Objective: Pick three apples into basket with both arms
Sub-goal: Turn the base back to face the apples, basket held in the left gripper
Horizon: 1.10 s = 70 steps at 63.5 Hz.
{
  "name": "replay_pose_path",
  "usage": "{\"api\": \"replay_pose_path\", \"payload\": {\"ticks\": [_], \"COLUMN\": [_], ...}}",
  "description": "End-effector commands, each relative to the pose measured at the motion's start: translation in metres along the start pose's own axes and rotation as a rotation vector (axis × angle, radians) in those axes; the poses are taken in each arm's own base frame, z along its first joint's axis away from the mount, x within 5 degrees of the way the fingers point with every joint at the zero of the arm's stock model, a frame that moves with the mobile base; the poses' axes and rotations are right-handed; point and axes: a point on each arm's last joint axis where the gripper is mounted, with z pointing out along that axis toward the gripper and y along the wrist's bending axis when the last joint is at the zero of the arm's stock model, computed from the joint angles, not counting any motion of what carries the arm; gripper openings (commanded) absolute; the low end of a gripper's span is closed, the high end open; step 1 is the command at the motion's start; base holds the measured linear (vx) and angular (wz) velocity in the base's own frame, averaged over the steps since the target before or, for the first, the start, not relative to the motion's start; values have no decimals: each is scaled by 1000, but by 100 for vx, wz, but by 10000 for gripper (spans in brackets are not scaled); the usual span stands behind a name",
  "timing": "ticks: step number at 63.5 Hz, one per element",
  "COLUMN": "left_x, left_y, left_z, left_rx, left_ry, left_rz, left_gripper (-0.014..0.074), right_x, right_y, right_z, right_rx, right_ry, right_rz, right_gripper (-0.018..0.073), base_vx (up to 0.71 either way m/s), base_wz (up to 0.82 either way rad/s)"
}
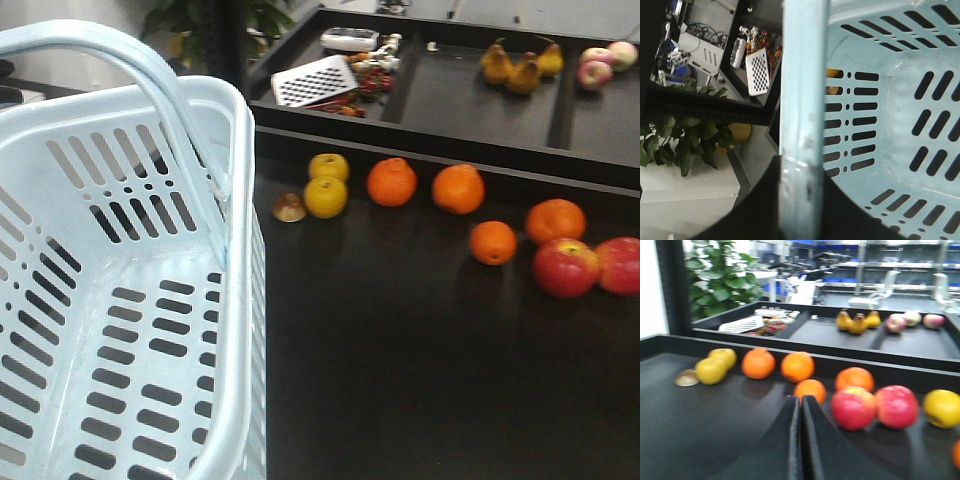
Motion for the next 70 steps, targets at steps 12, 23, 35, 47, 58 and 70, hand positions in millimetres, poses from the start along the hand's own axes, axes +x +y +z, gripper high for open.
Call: {"api": "replay_pose_path", "payload": {"ticks": [12, 23, 35, 47, 58, 70], "left_x": [-3, -3, -3, -3, -3, -3], "left_y": [12, 12, 12, 12, 12, 12], "left_z": [-12, -12, -12, -12, -12, -12], "left_rx": [-103, -103, -103, -103, -103, -103], "left_ry": [-73, -73, -73, -73, -73, -73], "left_rz": [-23, -23, -23, -23, -23, -23], "left_gripper": [-6, -6, -6, -6, -6, -6], "right_x": [-4, -4, -4, -4, -4, -4], "right_y": [0, 0, 0, 0, 0, 0], "right_z": [0, 0, 0, 0, 0, 0], "right_rx": [9, 9, 9, 9, 9, 9], "right_ry": [-73, -73, -73, -73, -73, -73], "right_rz": [-7, -7, -7, -7, -7, -7], "right_gripper": [-9, -9, -9, -9, -9, -9], "base_vx": [7, 5, 5, 4, 2, 0], "base_wz": [-45, -41, -34, -20, -9, -4]}}
